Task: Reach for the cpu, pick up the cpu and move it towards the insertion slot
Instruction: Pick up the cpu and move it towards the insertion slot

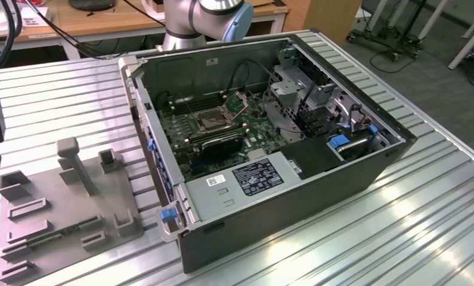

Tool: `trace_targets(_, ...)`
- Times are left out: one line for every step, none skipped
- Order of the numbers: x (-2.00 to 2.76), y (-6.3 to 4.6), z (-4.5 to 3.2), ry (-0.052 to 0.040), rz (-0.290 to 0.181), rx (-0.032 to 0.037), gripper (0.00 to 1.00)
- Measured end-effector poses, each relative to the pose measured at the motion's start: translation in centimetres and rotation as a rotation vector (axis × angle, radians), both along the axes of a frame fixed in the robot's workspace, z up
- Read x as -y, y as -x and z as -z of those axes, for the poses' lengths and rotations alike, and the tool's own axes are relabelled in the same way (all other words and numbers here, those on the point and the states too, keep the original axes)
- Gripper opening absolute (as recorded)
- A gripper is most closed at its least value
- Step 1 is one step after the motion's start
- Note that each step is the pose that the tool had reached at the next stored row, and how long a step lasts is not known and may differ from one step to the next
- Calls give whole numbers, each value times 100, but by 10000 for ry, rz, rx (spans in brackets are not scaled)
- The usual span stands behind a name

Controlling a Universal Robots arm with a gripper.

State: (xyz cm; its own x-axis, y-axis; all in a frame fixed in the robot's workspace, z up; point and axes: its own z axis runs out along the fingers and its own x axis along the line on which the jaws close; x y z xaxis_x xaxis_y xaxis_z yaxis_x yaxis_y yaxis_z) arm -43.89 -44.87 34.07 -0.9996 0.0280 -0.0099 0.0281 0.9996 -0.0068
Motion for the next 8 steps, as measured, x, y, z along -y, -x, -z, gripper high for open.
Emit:
trace_targets(0, -6, 0, 0, -1, 0, 55)
trace_targets(1, -14, 1, -1, -1, 1, 55)
trace_targets(0, -22, 1, -1, 0, 1, 55)
trace_targets(0, -29, 2, -1, 0, 2, 55)
trace_targets(0, -38, 1, 1, 0, 1, 55)
trace_targets(0, -48, 2, 1, 0, 1, 55)
trace_targets(0, -61, 2, 2, 0, 2, 55)
trace_targets(0, -70, 2, 2, 0, 2, 55)
